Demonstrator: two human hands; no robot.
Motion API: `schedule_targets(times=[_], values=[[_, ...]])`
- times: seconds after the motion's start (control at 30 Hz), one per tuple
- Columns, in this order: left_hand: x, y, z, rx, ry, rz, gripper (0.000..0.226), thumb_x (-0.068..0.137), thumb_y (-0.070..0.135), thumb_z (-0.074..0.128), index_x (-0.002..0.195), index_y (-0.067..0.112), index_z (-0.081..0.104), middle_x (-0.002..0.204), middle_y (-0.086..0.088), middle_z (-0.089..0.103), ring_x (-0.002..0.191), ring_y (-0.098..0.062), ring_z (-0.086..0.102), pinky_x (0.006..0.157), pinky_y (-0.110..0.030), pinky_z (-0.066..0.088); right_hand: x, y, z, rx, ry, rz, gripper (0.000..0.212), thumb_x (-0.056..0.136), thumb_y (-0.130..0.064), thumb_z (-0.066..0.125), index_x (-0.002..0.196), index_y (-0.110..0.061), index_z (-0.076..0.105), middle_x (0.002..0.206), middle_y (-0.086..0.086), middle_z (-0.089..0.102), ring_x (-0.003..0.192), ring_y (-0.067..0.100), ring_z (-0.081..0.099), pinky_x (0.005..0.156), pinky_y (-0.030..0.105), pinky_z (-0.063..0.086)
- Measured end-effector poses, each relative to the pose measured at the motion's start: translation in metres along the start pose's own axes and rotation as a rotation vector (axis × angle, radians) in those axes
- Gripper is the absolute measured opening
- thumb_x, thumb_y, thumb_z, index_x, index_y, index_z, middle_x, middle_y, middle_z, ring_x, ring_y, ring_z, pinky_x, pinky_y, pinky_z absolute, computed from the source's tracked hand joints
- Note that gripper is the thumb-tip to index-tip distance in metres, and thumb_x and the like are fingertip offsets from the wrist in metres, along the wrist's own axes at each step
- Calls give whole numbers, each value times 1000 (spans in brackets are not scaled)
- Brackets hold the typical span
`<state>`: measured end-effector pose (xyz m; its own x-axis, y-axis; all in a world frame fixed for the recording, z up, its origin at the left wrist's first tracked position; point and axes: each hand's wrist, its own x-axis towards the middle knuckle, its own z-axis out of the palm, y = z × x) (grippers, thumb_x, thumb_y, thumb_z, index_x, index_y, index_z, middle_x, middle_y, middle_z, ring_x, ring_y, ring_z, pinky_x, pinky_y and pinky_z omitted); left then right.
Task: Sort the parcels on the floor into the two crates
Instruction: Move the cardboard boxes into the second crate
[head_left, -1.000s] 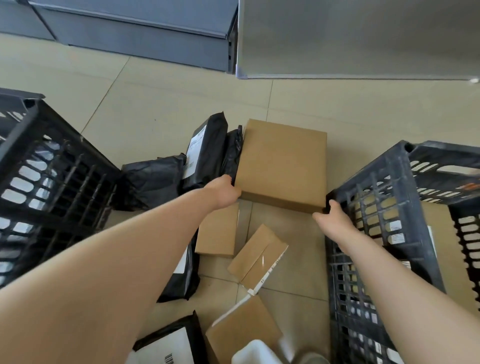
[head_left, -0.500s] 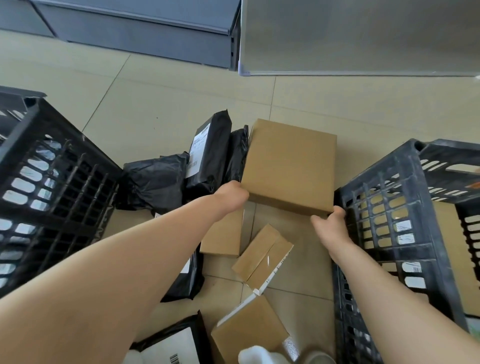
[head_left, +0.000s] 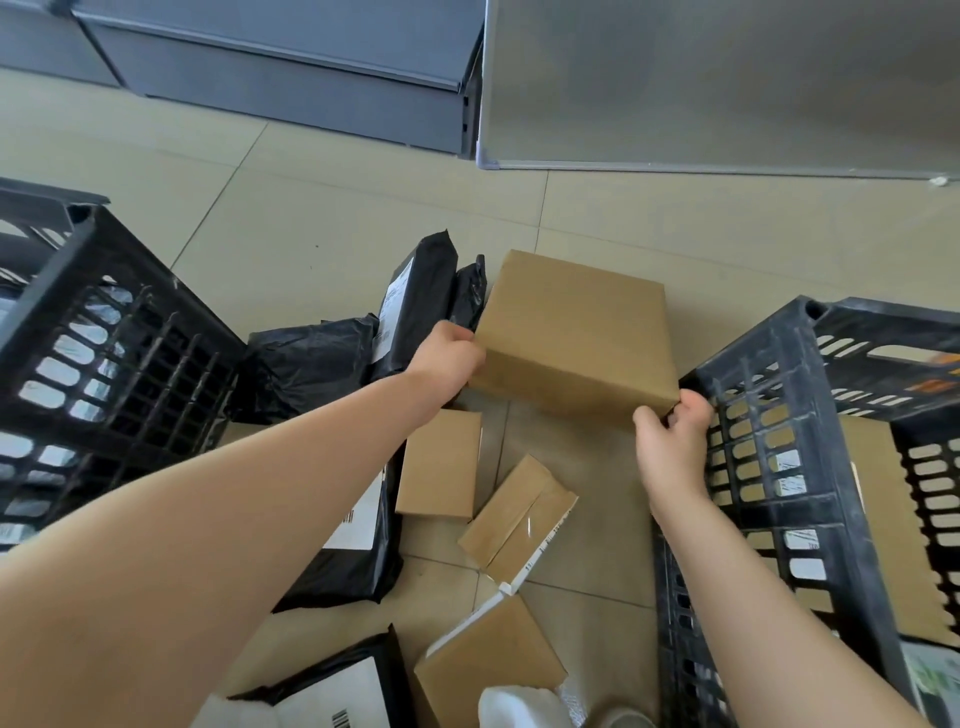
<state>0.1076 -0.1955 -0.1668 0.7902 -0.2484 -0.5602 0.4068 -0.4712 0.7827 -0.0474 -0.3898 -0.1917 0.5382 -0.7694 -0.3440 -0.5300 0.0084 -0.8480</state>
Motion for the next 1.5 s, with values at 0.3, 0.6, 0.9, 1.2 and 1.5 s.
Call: schedule_targets(times=[0.3,0.6,0.9,1.2,1.5], values=[[-15,25,-21,-310,-3,150,40,92,12,53,130,27,53,127,2,60,108,-16,57,79,-29,46,-10,-55,-19,175,-43,-256,67,88,-29,57,152,-33,35,151,-11,44,137,4,42,115,35,35],[-32,49,-35,-470,-22,323,39,82,36,55,120,31,64,110,6,67,109,-13,59,98,-35,45,-19,-94,-44,448,-5,-216,62,82,-29,57,143,-21,48,143,-4,54,133,12,50,116,46,36],[-46,76,-55,-557,-59,409,36,98,22,46,128,11,60,115,1,67,114,-19,62,98,-29,49,-37,-104,-57,356,-108,-358,64,80,-1,49,140,-22,54,130,-3,66,119,11,61,102,32,47],[-82,92,-71,-343,-67,490,51,85,17,49,135,27,55,125,12,62,109,-1,55,80,-23,40,-52,-115,-62,357,-73,-275,19,96,-10,62,105,-22,74,106,-6,76,101,9,69,93,30,53],[-83,66,-85,-159,-125,341,80,92,28,67,155,41,18,138,8,53,109,-8,58,82,-28,45,-60,-115,-61,245,-217,-204,42,97,-23,62,139,-27,55,131,-8,65,114,11,64,98,44,54]])
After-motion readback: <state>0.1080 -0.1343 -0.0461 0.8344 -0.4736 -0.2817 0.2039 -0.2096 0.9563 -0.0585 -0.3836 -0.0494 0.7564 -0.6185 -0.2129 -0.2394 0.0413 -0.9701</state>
